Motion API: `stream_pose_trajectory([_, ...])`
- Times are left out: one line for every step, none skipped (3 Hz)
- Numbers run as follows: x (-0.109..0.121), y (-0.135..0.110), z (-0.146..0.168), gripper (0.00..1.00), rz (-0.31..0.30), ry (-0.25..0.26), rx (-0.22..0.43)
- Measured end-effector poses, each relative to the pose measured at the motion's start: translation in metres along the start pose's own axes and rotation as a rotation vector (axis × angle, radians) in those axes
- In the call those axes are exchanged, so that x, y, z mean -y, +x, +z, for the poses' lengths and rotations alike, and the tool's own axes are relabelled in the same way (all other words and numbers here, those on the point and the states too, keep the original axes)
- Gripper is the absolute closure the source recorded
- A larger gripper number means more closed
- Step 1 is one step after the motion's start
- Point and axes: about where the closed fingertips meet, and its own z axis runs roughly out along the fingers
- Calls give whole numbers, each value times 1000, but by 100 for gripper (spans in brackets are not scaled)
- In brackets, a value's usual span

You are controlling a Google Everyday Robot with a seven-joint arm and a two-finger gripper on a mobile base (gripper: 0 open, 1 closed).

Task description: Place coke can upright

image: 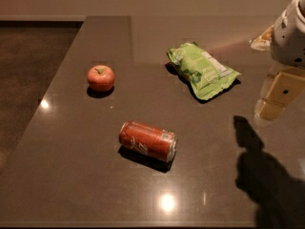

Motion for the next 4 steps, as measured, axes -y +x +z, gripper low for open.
stream_pose_trajectory([0,0,0,0,0,0,0])
stream_pose_trajectory([-2,-13,0,0,-19,-50,22])
stream_pose_trajectory([-15,-42,10,0,-36,-141,86])
stream_pose_trajectory([-45,-98,26,0,-64,-217,118])
